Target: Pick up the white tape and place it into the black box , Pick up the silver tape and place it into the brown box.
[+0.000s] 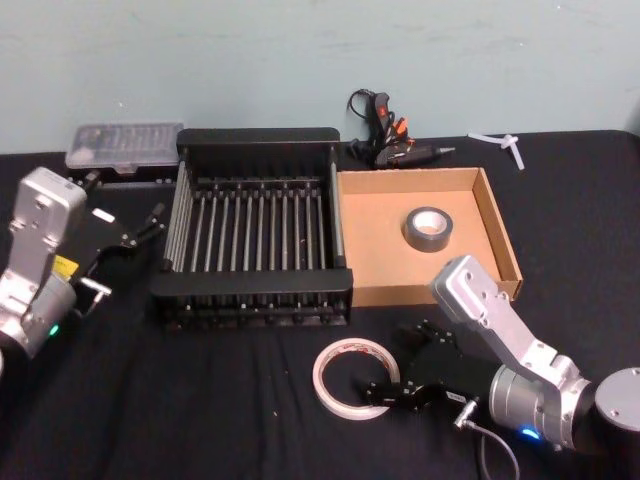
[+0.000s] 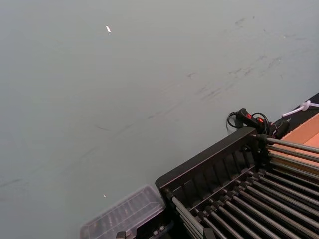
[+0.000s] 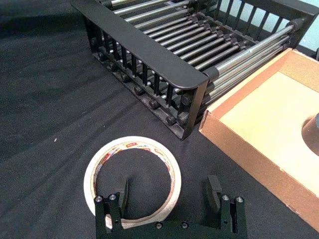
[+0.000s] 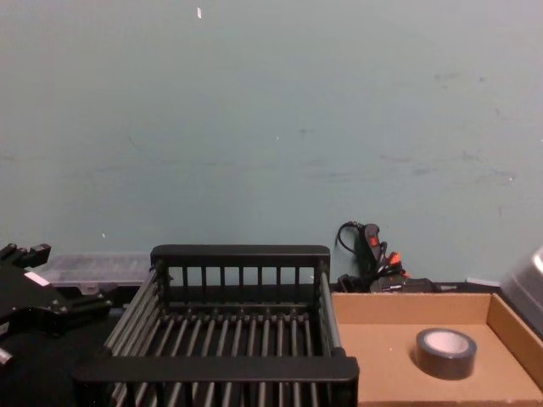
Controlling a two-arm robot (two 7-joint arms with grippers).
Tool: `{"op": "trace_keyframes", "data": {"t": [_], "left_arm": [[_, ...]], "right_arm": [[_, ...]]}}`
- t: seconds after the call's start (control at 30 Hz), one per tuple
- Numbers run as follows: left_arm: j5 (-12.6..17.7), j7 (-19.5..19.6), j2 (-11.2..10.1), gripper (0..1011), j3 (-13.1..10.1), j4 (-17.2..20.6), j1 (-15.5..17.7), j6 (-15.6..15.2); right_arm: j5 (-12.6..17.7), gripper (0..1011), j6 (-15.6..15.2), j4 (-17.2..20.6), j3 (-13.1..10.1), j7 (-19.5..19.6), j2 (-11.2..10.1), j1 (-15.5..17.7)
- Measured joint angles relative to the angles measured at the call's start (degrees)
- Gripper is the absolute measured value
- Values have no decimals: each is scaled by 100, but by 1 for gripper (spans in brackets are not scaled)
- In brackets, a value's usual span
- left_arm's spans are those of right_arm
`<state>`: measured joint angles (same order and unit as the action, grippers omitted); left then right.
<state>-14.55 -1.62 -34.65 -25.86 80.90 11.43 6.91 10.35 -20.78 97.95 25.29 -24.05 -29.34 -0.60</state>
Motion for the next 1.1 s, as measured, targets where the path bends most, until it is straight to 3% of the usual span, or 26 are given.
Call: {"op": "trace_keyframes", "data": {"t": [1.1], "left_arm": [[0,0,0,1001,0,0,0,0]], "right_arm": [[-6,1002,-164,-226,6,-16,170,-103]]}}
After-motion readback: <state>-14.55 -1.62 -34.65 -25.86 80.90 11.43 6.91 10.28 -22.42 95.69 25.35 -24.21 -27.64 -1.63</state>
